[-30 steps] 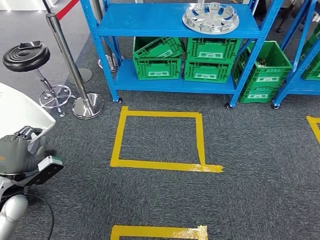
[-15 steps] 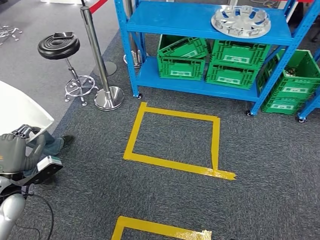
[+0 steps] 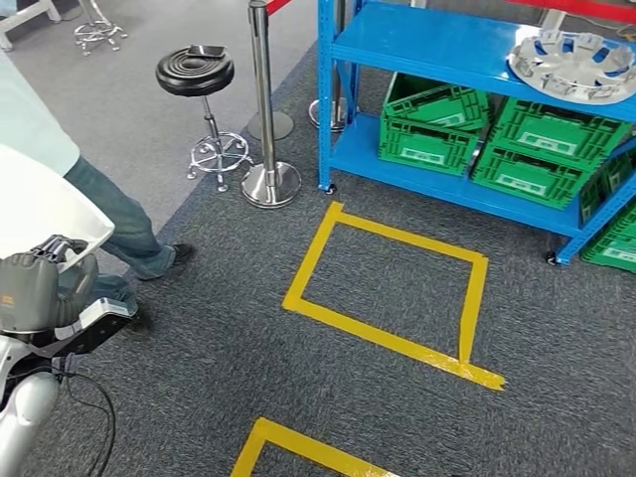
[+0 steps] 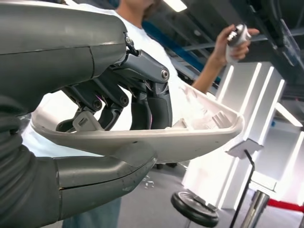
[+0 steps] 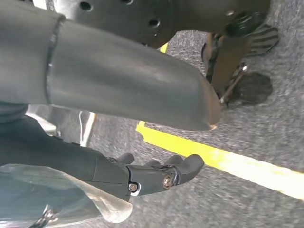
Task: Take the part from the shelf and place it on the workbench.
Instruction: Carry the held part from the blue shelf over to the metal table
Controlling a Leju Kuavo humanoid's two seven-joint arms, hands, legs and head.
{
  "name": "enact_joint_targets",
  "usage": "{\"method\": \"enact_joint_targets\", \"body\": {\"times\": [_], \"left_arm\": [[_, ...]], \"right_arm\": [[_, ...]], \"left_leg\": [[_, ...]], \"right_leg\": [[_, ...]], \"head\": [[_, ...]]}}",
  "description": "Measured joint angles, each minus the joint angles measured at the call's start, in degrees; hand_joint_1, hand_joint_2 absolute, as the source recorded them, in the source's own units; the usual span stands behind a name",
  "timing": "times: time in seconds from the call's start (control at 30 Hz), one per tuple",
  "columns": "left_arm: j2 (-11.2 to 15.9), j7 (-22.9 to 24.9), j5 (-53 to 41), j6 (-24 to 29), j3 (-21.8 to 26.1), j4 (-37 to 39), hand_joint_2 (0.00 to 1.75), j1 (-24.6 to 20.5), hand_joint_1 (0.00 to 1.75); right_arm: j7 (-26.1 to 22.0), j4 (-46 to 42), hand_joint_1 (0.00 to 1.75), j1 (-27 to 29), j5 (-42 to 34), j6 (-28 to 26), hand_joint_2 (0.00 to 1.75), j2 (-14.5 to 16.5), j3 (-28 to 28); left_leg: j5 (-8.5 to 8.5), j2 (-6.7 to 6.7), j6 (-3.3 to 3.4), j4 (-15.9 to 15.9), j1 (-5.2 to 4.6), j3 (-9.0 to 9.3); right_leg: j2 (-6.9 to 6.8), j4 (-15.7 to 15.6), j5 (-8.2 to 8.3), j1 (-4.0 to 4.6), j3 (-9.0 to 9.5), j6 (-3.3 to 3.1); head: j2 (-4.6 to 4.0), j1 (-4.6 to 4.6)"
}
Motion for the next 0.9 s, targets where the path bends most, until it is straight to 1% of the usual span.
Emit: {"method": "enact_joint_targets", "body": {"times": [0.03, 0.07, 0.1, 0.13, 0.17, 0.2, 0.23, 0.27, 0.3, 0.33, 0.37, 0.4, 0.43, 0.47, 0.5, 0.53, 0.57, 0.6, 0.63, 0.67, 0.7, 0.73, 0.77, 0.8, 0.83, 0.87, 0.9], "left_arm": [[-0.11, 0.01, 0.07, -0.01, -0.11, 0.01, 1.75, -0.23, 1.75], [-0.20, 0.01, 0.19, -0.01, -0.21, 0.02, 1.75, -0.40, 1.75], [-0.29, 0.02, 0.34, -0.01, -0.31, 0.02, 1.75, -0.47, 1.75], [-0.38, 0.02, 0.48, -0.01, -0.39, 0.04, 1.75, -0.49, 1.75], [-0.49, 0.02, 0.57, -0.01, -0.48, 0.09, 1.75, -0.63, 1.75], [-0.62, 0.02, 0.62, 0.00, -0.57, 0.15, 1.75, -0.86, 1.75], [-0.81, 0.02, 0.64, 0.00, -0.69, 0.25, 1.75, -1.09, 1.75], [-1.04, 0.02, 0.65, 0.00, -0.82, 0.40, 1.75, -1.30, 1.75], [-1.30, 0.02, 0.66, 0.00, -0.95, 0.60, 1.75, -1.37, 1.75], [-1.55, 0.02, 0.68, 0.00, -1.08, 0.83, 1.75, -1.35, 1.75], [-1.74, 0.02, 0.69, 0.00, -1.16, 1.04, 1.75, -1.34, 1.75], [-1.90, 0.02, 0.71, 0.00, -1.21, 1.21, 1.75, -1.36, 1.75], [-2.02, 0.02, 0.72, 0.00, -1.25, 1.31, 1.75, -1.41, 1.75], [-2.13, 0.02, 0.74, 0.01, -1.27, 1.39, 1.75, -1.54, 1.75], [-2.24, 0.02, 0.76, 0.03, -1.31, 1.45, 1.75, -1.68, 1.75], [-2.37, 0.02, 0.78, 0.08, -1.35, 1.52, 1.75, -1.80, 1.75], [-2.50, 0.02, 0.81, 0.14, -1.39, 1.62, 1.75, -1.89, 1.75], [-2.62, 0.02, 0.87, 0.21, -1.43, 1.71, 1.75, -1.93, 1.75], [-2.74, 0.02, 0.91, 0.28, -1.45, 1.79, 1.75, -1.94, 1.75], [-2.84, 0.02, 0.96, 0.36, -1.46, 1.85, 1.75, -2.05, 1.75], [-2.96, 0.02, 1.02, 0.44, -1.50, 1.88, 1.75, -2.22, 1.75], [-3.13, 0.01, 1.04, 0.52, -1.55, 1.89, 1.75, -2.36, 1.75], [-3.29, 0.01, 1.07, 0.59, -1.63, 1.91, 1.75, -2.50, 1.75], [-3.45, 0.01, 1.09, 0.64, -1.72, 1.95, 1.75, -2.53, 1.75], [-3.57, 0.01, 1.11, 0.66, -1.79, 1.98, 1.75, -2.51, 1.75], [-3.65, 0.02, 1.13, 0.68, -1.83, 2.02, 1.75, -2.50, 1.75], [-3.71, 0.02, 1.14, 0.69, -1.85, 2.04, 1.75, -2.49, 1.75]], "right_arm": [[-0.01, 0.00, 0.00, -0.03, 0.08, 0.02, 0.00, -0.04, 0.05], [-0.02, 0.00, 0.00, -0.05, 0.15, 0.04, 0.00, -0.05, 0.14], [-0.03, 0.00, 0.00, -0.08, 0.21, 0.08, 0.00, -0.05, 0.23], [-0.04, 0.00, 0.00, -0.10, 0.26, 0.12, 0.00, -0.04, 0.32], [-0.04, 0.00, 0.00, -0.11, 0.32, 0.17, 0.00, -0.04, 0.41], [-0.01, 0.00, 0.00, -0.08, 0.38, 0.21, 0.00, -0.05, 0.48], [0.08, 0.01, 0.00, -0.05, 0.44, 0.24, 0.00, -0.07, 0.56], [0.20, 0.01, 0.00, 0.00, 0.49, 0.25, 0.00, -0.10, 0.64], [0.35, 0.02, 0.00, 0.05, 0.51, 0.25, 0.00, -0.14, 0.70], [0.48, 0.02, 0.00, 0.08, 0.52, 0.26, 0.00, -0.16, 0.75], [0.55, 0.02, 0.00, 0.08, 0.54, 0.28, 0.00, -0.18, 0.79], [0.58, 0.02, 0.00, 0.06, 0.55, 0.32, 0.00, -0.19, 0.81], [0.59, 0.02, 0.00, 0.04, 0.55, 0.34, 0.00, -0.19, 0.82], [0.62, 0.02, 0.00, 0.02, 0.57, 0.36, 0.00, -0.20, 0.84], [0.73, 0.02, 0.00, -0.01, 0.59, 0.31, 0.00, -0.22, 0.84], [0.92, 0.02, 0.00, -0.04, 0.62, 0.23, 0.00, -0.25, 0.85], [1.15, 0.02, 0.00, -0.07, 0.67, 0.15, 0.00, -0.27, 0.86], [1.38, 0.02, 0.00, -0.12, 0.72, 0.08, 0.00, -0.27, 0.87], [1.53, 0.01, 0.00, -0.18, 0.78, 0.05, 0.00, -0.28, 0.88], [1.59, 0.01, 0.00, -0.23, 0.85, 0.05, 0.00, -0.31, 0.89], [1.61, 0.00, 0.00, -0.25, 0.92, 0.05, 0.00, -0.33, 0.90], [1.61, 0.00, 0.00, -0.23, 1.00, 0.06, 0.00, -0.35, 0.91], [1.61, 0.00, 0.00, -0.16, 1.11, 0.07, 0.00, -0.36, 0.95], [1.62, 0.00, 0.00, -0.07, 1.24, 0.07, 0.00, -0.36, 1.00], [1.64, 0.01, 0.00, 0.01, 1.36, 0.07, 0.00, -0.36, 1.07], [1.66, 0.01, 0.00, 0.11, 1.47, 0.07, 0.00, -0.36, 1.15], [1.67, 0.02, 0.00, 0.18, 1.54, 0.07, 0.00, -0.37, 1.22]], "left_leg": [[0.11, -0.62, -0.36, 0.08, 0.08, -0.25], [0.30, -1.29, -0.79, 0.05, 0.16, -0.49], [0.47, -1.85, -1.14, -0.02, 0.31, -0.67], [0.37, -1.49, -1.39, 0.18, 0.30, -0.88], [-0.29, -0.34, -1.64, 1.17, 0.25, -1.40], [-1.54, 1.27, -1.88, 3.27, 0.22, -2.39], [-3.22, 3.05, -2.13, 6.42, 0.28, -3.84], [-5.01, 4.12, -2.41, 10.25, 0.45, -5.60], [-6.25, 4.56, -2.64, 13.61, 0.67, -7.16], [-6.57, 4.73, -2.82, 15.50, 0.87, -8.01], [-5.85, 4.86, -2.94, 15.31, 1.01, -7.85], [-4.17, 5.20, -2.98, 12.80, 1.11, -6.53], [-2.19, 6.23, -2.95, 8.81, 1.13, -4.46], [-0.88, 7.92, -2.79, 5.01, 0.84, -2.52], [-0.08, 9.20, -2.41, 2.17, 0.58, -1.13], [0.05, 10.08, -2.01, 0.74, 0.31, -0.52], [-0.18, 10.09, -1.58, 0.51, 0.03, -0.56], [-0.10, 9.20, -1.13, 0.43, 0.05, -0.69], [-0.02, 8.51, -0.81, 0.29, 0.08, -0.72], [0.06, 7.83, -0.44, 0.15, 0.15, -0.71], [0.16, 7.16, -0.07, 0.01, 0.25, -0.68], [0.21, 6.54, 0.23, -0.05, 0.30, -0.67], [0.20, 5.83, 0.46, -0.05, 0.27, -0.70], [0.19, 5.05, 0.59, -0.03, 0.19, -0.71], [0.19, 4.23, 0.64, -0.02, 0.12, -0.70], [0.18, 3.35, 0.65, 0.01, 0.06, -0.68], [0.19, 2.46, 0.64, 0.06, 0.05, -0.64]], "right_leg": [[0.67, -1.11, 0.02, -0.03, 0.63, -0.13], [0.43, -1.32, -0.05, 0.03, 0.87, -0.27], [-0.33, -1.45, 0.14, 0.02, 1.01, -0.56], [-1.09, -1.69, 0.32, -0.03, 1.15, -0.88], [-1.89, -1.97, 0.49, -0.12, 1.30, -1.21], [-2.73, -2.24, 0.62, -0.20, 1.43, -1.51], [-3.53, -2.31, 0.61, -0.12, 1.51, -1.69], [-4.33, -2.33, 0.55, -0.04, 1.53, -1.81], [-5.16, -2.32, 0.47, 0.02, 1.55, -1.84], [-5.98, -2.31, 0.38, 0.06, 1.59, -1.82], [-6.77, -2.30, 0.26, 0.08, 1.67, -1.74], [-7.54, -2.30, 0.10, 0.08, 1.83, -1.59], [-8.24, -2.30, -0.09, 0.12, 2.06, -1.38], [-8.88, -2.26, -0.33, 0.29, 2.26, -1.11], [-9.49, -2.24, -0.55, 0.48, 2.42, -0.80], [-10.10, -2.24, -0.74, 0.68, 2.56, -0.51], [-10.75, -2.29, -0.88, 0.83, 2.66, -0.26], [-11.39, -2.36, -1.03, 0.81, 2.82, 0.00], [-11.14, -2.23, -1.34, 0.69, 2.84, 0.33], [-9.91, -1.50, -2.00, 0.53, 2.52, 0.59], [-8.18, 0.41, -3.20, 0.38, 1.61, 0.80], [-6.19, 3.64, -4.85, 0.27, -0.04, 0.90], [-4.93, 7.79, -6.62, 0.24, -2.19, 0.85], [-4.44, 11.85, -8.00, 0.25, -4.41, 0.81], [-4.29, 14.55, -8.42, 0.27, -6.11, 0.74], [-4.21, 15.13, -7.68, 0.28, -6.86, 0.63], [-4.00, 13.21, -5.79, 0.28, -6.39, 0.48]], "head": [[0.00, -0.02], [0.00, -0.04], [0.00, -0.07], [0.00, -0.10], [0.00, -0.28], [0.00, -0.45], [0.00, -0.61], [0.00, -0.73], [0.00, -0.73], [0.00, -0.73], [0.00, -0.73], [0.00, -0.74], [0.00, -0.74], [0.00, -0.77], [0.01, -0.78], [0.01, -0.76], [0.01, -0.72], [0.01, -0.67], [0.00, -0.62], [0.00, -0.55], [0.00, -0.48], [0.00, -0.35], [0.00, -0.27], [0.00, -0.22], [0.00, -0.20], [0.00, -0.20], [0.00, -0.20]]}}
